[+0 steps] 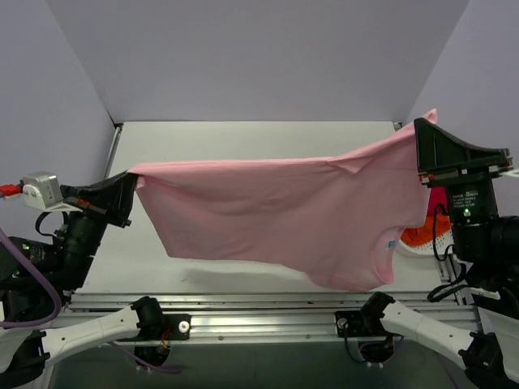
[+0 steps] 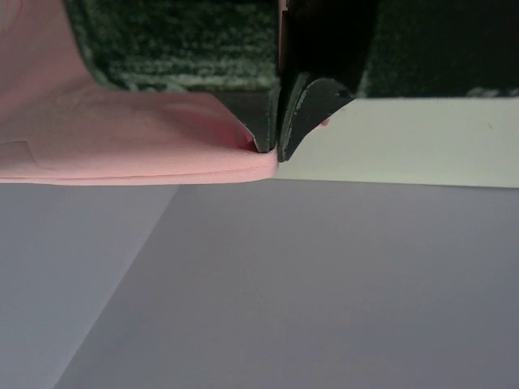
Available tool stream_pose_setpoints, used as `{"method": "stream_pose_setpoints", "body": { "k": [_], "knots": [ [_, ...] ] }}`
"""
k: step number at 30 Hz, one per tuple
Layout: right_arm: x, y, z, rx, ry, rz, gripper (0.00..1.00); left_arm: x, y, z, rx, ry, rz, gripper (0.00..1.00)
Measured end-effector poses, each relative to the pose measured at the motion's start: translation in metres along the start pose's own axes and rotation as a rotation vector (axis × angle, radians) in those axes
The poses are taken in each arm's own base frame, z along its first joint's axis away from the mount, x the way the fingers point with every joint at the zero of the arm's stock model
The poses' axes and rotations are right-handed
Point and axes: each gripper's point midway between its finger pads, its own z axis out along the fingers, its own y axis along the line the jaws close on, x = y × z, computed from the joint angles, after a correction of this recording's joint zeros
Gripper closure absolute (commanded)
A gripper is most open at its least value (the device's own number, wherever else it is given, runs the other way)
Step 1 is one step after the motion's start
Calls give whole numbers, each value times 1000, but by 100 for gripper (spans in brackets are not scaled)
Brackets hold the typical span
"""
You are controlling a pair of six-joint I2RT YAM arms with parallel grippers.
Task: Fold and stack the t-shirts
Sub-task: Flatten the tshirt out
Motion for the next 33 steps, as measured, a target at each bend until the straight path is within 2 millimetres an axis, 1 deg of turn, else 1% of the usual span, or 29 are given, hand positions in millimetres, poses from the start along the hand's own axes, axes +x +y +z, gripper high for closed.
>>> {"method": "stream_pose_setpoints", "body": {
  "k": [2,3,5,6,8,10,11,12,13,14,15,16,17,18,19,22,23,24,25,26,27,28,29,31,32,33],
  "knots": [
    [0,1,14,26,-2,-18,100,-7,1,5,-23,-31,6,98],
    [6,1,23,41,8,-27,100,-10,2,8,-42,-45,11,98],
    [26,-1,45,81,38,-49,100,-12,4,17,-94,-82,21,98],
    [43,-5,57,114,63,-69,100,-9,5,22,-122,-94,34,98],
    [82,-20,82,200,118,-120,100,4,7,33,-181,-104,68,98],
    [135,-43,106,303,186,-194,100,28,8,49,-239,-88,125,98],
    [160,-56,115,350,217,-231,100,40,11,60,-271,-76,163,98],
    [193,-72,122,396,264,-278,100,59,17,76,-307,-54,200,98],
    [226,-91,128,440,310,-324,100,71,25,87,-339,-37,225,98],
    [259,-113,130,482,360,-368,100,90,42,108,-369,-12,253,98],
    [290,-140,131,529,411,-410,100,107,63,123,-406,19,272,98],
    [318,-169,132,580,455,-446,100,128,88,139,-453,57,280,98],
    [341,-202,132,634,493,-474,100,148,115,155,-495,98,282,98],
    [363,-235,132,688,530,-496,100,173,142,170,-525,153,278,98],
    [380,-267,135,742,557,-515,100,197,169,185,-560,205,268,98],
    [428,-356,156,865,590,-540,100,277,249,229,-629,379,212,98],
    [440,-382,164,897,593,-543,100,303,275,247,-642,422,179,98],
    [453,-404,173,914,588,-539,100,327,298,261,-652,457,148,98],
    [465,-427,179,932,582,-535,78,346,318,274,-655,485,117,98],
    [474,-447,183,948,578,-520,47,366,337,286,-660,509,86,95],
    [481,-465,188,959,566,-510,4,385,356,297,-668,536,57,71],
    [485,-480,190,963,556,-505,0,398,372,309,-666,549,33,38],
    [487,-492,190,965,552,-503,0,412,386,319,-666,568,4,6],
    [486,-508,185,970,564,-507,0,429,406,332,-670,577,-51,6],
    [481,-511,189,962,542,-506,0,429,412,336,-667,566,-60,6],
    [476,-509,194,950,521,-503,0,425,413,338,-661,564,-73,6]
  ]
}}
